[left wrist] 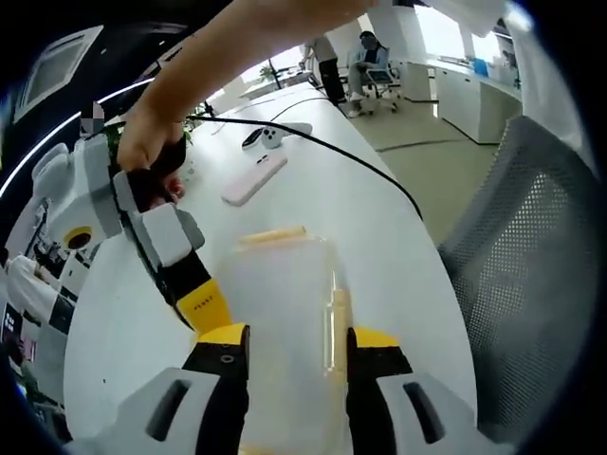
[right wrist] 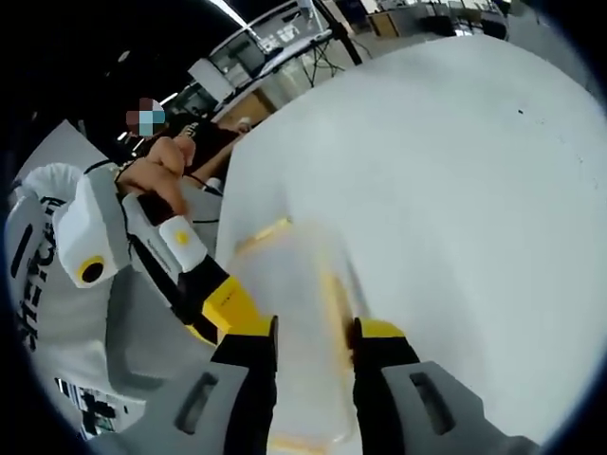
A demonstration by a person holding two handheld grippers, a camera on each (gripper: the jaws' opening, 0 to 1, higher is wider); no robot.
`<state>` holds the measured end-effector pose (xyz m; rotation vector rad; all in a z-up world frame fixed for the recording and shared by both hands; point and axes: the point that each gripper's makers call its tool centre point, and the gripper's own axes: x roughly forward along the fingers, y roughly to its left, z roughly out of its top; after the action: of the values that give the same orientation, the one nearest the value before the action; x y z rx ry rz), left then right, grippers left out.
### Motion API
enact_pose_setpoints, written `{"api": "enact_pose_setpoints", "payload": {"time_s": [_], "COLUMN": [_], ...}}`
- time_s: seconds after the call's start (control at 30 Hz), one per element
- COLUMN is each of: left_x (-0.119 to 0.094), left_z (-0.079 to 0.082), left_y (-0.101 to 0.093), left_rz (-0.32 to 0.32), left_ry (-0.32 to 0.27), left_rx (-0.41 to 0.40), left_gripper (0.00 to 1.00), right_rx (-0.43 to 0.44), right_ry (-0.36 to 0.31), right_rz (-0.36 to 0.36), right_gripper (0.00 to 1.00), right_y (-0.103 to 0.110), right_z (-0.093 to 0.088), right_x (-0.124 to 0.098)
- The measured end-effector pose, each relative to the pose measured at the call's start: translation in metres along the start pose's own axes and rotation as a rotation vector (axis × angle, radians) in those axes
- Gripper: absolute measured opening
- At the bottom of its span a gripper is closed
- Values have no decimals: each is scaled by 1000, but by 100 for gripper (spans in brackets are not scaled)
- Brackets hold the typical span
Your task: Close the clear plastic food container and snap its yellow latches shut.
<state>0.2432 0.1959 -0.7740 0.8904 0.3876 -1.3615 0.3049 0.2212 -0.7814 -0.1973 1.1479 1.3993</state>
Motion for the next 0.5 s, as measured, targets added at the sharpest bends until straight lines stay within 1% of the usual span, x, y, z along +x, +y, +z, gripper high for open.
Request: {"api": "enact_pose_setpoints", "payload": {"time_s": [0.1, 0.2, 0.3, 0.43, 0.5], "left_x": [0, 0, 0, -1, -1], "left_z": [0, 1, 1, 2, 2], "left_y": [0, 0, 0, 1, 2], "left_rz": [-2, -3, -4, -5, -12], "left_ry": [1, -1, -2, -5, -13], "left_rx": [1, 1, 7, -11, -42], "left_gripper": [36, 36, 36, 36, 36], "right_rx": [-11, -18, -30, -44, -46], "right_ry": [-22, -27, -28, -25, -25], "right_rz": [-6, -13, -20, -27, -31], "right_gripper": [27, 27, 27, 28, 28], "right_y": [1, 5, 1, 2, 1], "right_z": [-1, -2, 1, 1, 1], "right_x": [-2, -1, -2, -3, -3]}}
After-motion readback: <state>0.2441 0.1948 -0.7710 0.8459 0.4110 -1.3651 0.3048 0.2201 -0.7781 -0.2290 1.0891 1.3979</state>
